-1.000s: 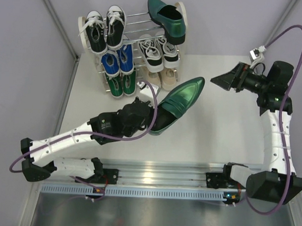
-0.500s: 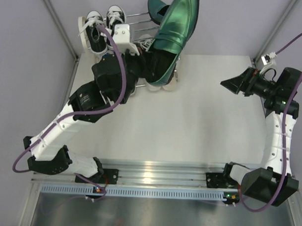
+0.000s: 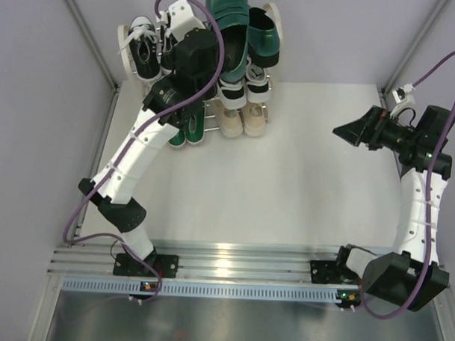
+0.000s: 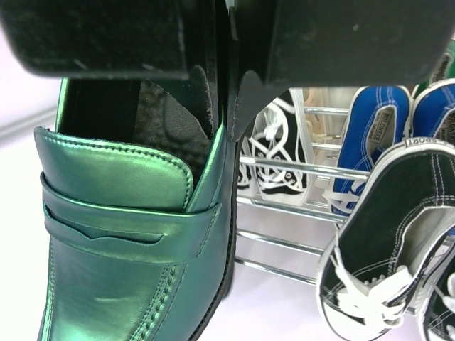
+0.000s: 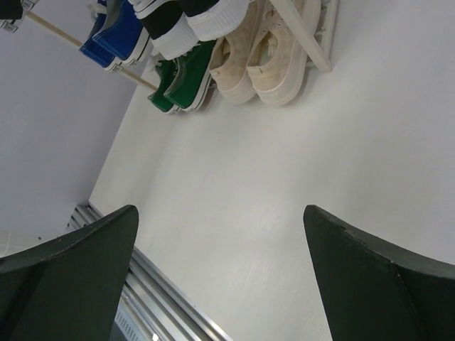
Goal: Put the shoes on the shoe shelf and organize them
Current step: Place the shoe at the shoe shelf.
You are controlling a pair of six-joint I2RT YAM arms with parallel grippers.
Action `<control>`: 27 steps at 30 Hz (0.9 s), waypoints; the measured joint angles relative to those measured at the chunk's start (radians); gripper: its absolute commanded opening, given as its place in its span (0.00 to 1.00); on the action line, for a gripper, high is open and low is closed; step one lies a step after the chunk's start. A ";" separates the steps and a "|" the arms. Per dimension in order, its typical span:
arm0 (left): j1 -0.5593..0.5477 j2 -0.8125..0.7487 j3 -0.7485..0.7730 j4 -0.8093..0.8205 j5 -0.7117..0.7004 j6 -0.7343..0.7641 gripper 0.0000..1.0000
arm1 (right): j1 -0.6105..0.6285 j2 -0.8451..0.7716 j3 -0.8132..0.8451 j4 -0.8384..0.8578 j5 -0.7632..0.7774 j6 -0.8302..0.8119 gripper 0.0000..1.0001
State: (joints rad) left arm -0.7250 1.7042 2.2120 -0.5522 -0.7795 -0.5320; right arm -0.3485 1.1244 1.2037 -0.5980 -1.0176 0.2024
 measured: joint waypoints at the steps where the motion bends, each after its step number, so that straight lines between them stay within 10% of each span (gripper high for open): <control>1: 0.015 0.013 0.010 0.000 -0.001 -0.020 0.00 | -0.002 0.000 0.000 -0.002 0.001 -0.001 0.99; 27: 0.151 0.137 0.027 -0.042 0.034 -0.438 0.00 | -0.031 -0.013 -0.046 -0.042 0.014 -0.021 0.99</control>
State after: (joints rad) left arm -0.5735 1.8408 2.2387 -0.5941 -0.7456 -0.9695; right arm -0.3790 1.1118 1.1580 -0.6403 -1.0035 0.1814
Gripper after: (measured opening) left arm 0.066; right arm 0.993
